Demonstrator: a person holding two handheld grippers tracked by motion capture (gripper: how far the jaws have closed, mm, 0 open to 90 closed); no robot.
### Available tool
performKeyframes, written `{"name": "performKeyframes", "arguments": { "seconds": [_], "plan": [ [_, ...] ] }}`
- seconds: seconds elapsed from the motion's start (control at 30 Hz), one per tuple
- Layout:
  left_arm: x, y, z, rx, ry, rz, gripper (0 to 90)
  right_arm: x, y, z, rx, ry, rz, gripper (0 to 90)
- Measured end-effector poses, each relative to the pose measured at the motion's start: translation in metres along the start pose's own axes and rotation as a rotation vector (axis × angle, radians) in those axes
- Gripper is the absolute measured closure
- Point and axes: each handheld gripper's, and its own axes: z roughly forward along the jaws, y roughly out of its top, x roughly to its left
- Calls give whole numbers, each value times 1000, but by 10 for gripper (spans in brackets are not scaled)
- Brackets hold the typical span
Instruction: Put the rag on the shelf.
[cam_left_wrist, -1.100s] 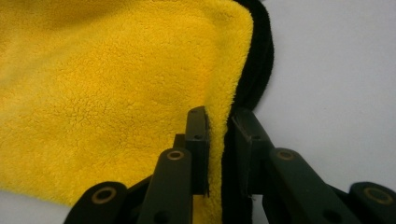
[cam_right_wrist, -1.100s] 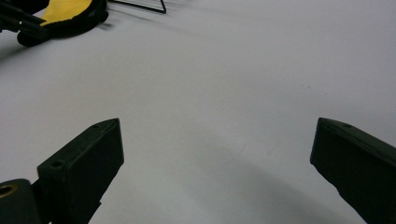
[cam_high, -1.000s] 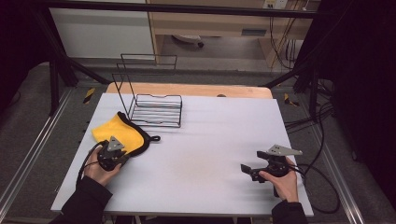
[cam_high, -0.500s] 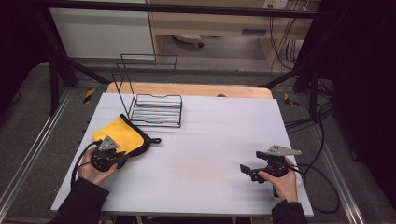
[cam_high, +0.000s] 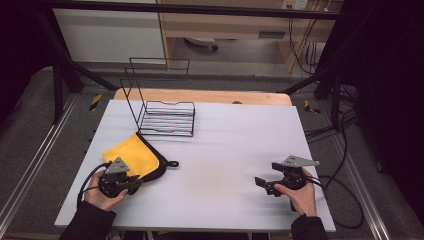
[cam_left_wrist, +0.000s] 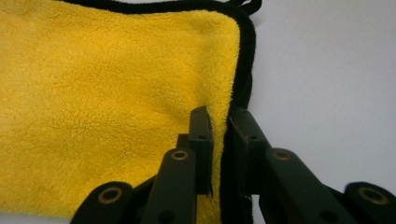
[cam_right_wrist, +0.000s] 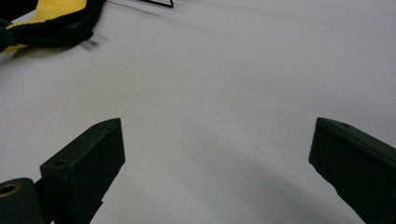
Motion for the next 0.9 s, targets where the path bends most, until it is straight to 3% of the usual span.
{"name": "performKeyframes", "arguments": {
  "seconds": [0.13, 0.3, 0.63, 0.9],
  "plan": [
    [2, -1, 2, -6, -22, -15, 742, 7, 7, 8, 18, 1, -4, 42],
    [6, 2, -8, -68, -35, -21, 634, 23, 23, 28, 31, 25, -23, 43],
    [30, -1, -21, -155, -15, -103, 310, 73, 67, 85, 35, 120, -72, 14],
    [45, -6, -30, -211, -10, -108, 147, 112, 91, 134, 69, 122, -108, 37]
  ]
}}
